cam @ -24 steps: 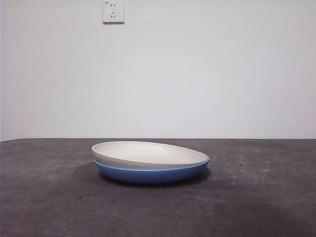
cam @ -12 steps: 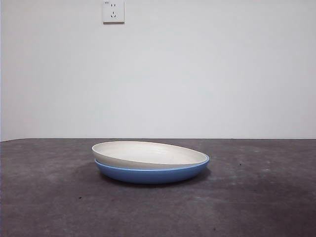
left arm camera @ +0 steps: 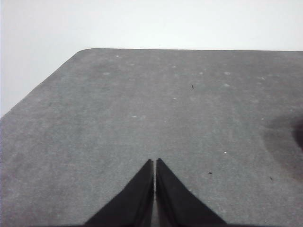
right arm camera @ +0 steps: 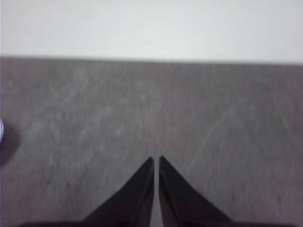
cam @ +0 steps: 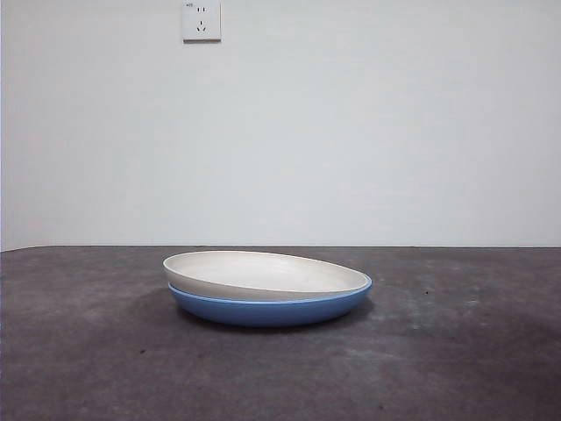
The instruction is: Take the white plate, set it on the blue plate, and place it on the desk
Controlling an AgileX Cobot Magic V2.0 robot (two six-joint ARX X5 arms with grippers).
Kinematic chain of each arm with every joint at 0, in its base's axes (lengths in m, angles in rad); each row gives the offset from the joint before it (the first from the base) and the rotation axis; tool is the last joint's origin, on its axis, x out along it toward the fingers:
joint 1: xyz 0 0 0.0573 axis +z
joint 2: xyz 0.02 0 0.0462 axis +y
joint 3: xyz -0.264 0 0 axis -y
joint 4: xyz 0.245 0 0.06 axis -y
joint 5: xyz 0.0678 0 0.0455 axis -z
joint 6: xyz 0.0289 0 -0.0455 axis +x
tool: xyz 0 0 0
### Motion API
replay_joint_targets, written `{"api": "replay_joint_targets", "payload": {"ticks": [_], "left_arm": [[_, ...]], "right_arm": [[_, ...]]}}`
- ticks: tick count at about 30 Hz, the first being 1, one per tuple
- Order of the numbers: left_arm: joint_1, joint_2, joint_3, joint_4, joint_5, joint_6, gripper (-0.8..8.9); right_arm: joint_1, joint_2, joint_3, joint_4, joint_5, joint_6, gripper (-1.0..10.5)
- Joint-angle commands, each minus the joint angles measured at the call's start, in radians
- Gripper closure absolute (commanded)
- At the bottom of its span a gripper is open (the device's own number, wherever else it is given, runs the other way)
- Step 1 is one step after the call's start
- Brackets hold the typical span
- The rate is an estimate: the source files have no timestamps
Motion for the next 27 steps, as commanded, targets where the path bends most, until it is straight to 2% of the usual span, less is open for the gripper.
{"api": "replay_joint_targets", "payload": {"ticks": [1,27], "left_arm": [[0.002,-0.002,-0.021,-0.005,-0.003,-0.004,8.04],[0.002,-0.002,-0.021,-0.005,-0.003,-0.004,8.04]], "right_arm": [[-0.002,-0.002,-0.005,-0.03,0.004,0.019,9.3],[-0.002,-0.002,-0.005,-0.009,0.002,0.024,9.3]]}}
